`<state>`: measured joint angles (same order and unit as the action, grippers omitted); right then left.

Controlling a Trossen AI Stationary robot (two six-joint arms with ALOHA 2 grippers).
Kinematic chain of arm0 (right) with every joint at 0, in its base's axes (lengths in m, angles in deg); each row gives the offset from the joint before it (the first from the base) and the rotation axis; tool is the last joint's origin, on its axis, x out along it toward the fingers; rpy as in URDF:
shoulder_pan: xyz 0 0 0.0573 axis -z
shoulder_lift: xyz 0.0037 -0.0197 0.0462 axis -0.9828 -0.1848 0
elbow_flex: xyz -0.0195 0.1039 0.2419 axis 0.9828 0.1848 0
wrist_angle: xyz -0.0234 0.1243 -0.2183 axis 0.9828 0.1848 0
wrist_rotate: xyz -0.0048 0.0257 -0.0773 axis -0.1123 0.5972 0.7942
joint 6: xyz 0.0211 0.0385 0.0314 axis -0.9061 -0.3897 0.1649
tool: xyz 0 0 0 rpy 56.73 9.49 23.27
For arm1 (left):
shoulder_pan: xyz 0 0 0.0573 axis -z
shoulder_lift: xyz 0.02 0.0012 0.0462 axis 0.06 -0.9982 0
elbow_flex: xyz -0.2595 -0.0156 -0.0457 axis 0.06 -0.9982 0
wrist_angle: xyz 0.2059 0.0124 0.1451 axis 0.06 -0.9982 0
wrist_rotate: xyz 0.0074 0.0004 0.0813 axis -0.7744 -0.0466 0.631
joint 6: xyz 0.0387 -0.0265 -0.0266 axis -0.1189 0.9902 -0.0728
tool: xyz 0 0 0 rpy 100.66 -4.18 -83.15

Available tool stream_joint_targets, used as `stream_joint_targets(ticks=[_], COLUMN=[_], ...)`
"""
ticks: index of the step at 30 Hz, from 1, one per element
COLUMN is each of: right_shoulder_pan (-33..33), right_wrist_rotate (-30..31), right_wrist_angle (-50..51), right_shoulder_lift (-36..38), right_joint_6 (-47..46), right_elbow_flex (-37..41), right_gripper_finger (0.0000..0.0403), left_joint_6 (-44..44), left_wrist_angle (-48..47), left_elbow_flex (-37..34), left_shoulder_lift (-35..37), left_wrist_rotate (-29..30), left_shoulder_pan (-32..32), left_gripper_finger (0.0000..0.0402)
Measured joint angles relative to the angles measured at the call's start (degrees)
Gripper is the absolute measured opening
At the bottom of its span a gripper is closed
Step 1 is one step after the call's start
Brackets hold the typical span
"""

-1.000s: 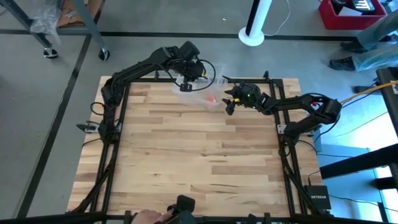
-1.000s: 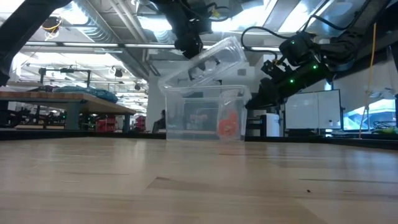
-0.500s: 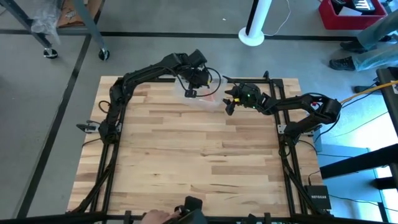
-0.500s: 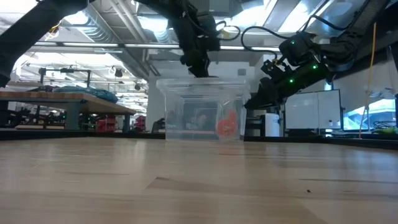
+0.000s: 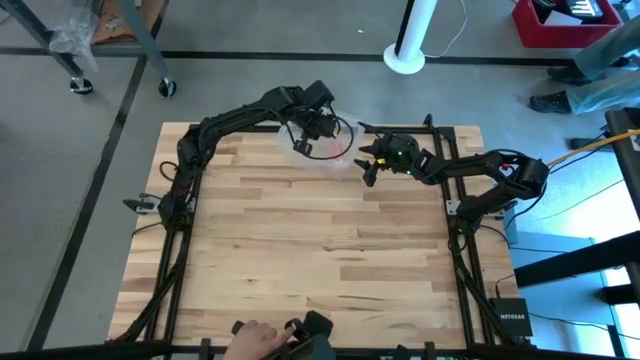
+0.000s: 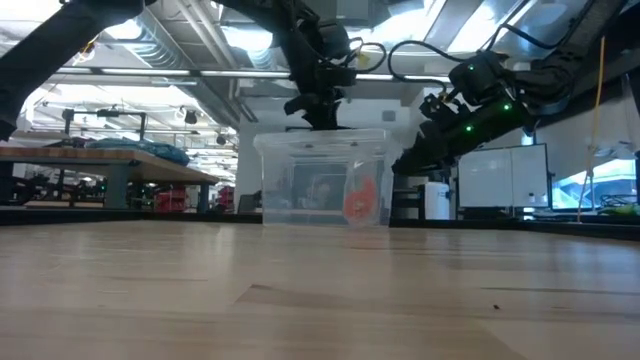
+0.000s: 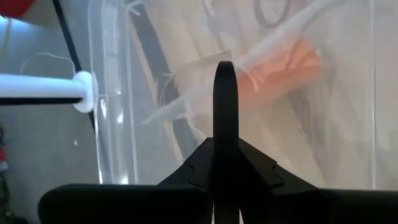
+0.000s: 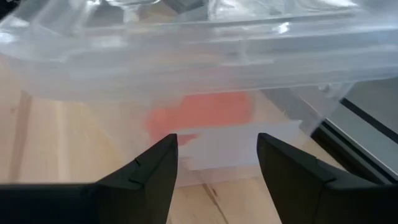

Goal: Roll bandage
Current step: Close the transparent container

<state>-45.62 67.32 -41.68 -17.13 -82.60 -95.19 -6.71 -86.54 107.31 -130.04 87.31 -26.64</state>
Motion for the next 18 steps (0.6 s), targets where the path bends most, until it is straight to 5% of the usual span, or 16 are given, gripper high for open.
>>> stream_joint_targets(ticks=[18], right_shoulder_pan=[0.0], right_wrist_rotate=[-0.2], right_wrist_angle=[0.1], right_shoulder_lift=[0.0], right_joint_6=[0.0], right_elbow_flex=[0.0], right_gripper_finger=[0.022], left_joint_6=[5.2], left_wrist_angle=[-1.7], left_elbow_flex=[0.1], left_shoulder_lift=[-1.2], left_wrist_rotate=[-0.6], left_shoulder_pan=[1.1], left_gripper_finger=[0.0038])
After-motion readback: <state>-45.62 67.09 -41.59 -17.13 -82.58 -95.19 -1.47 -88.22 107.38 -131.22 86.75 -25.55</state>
